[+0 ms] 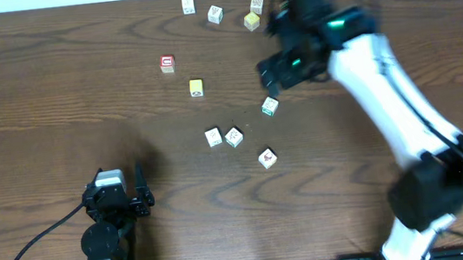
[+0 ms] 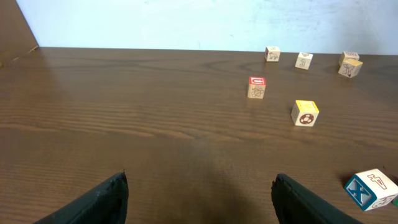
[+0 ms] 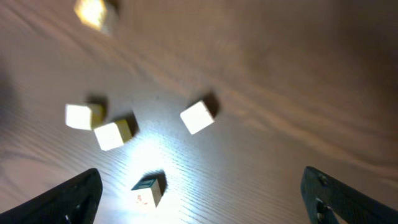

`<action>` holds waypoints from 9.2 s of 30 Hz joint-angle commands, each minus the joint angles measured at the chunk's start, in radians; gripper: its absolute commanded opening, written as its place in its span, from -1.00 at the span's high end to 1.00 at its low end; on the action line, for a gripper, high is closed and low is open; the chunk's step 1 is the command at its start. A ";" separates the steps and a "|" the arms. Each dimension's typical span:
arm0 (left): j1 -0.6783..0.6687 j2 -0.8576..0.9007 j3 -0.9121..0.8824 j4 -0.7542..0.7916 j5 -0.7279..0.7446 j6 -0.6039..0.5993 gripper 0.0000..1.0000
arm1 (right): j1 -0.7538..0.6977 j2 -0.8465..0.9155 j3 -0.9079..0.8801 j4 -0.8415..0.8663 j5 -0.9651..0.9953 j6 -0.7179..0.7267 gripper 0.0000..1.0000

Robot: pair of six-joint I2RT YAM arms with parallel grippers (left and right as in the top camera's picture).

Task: Lift 4 blocks

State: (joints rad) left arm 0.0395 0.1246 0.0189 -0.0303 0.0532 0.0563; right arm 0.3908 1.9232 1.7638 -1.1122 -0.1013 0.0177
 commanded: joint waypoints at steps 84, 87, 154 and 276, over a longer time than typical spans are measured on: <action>0.007 -0.001 -0.015 -0.040 -0.005 -0.001 -0.48 | 0.023 0.392 0.214 0.018 0.071 -0.460 -0.56; 0.007 -0.001 -0.015 -0.040 -0.005 -0.001 -0.48 | 0.023 0.392 0.214 0.013 0.070 -0.460 -0.54; 0.007 -0.001 -0.015 -0.040 -0.005 -0.001 -0.49 | 0.023 -0.253 -0.100 -0.123 0.277 0.151 0.97; 0.007 -0.001 -0.015 -0.040 -0.005 -0.001 -0.49 | 0.238 -0.275 -0.870 0.533 0.096 0.404 0.97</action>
State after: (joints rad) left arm 0.0395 0.1246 0.0204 -0.0330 0.0528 0.0563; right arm 0.6216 1.6428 0.8963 -0.5930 -0.0048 0.4099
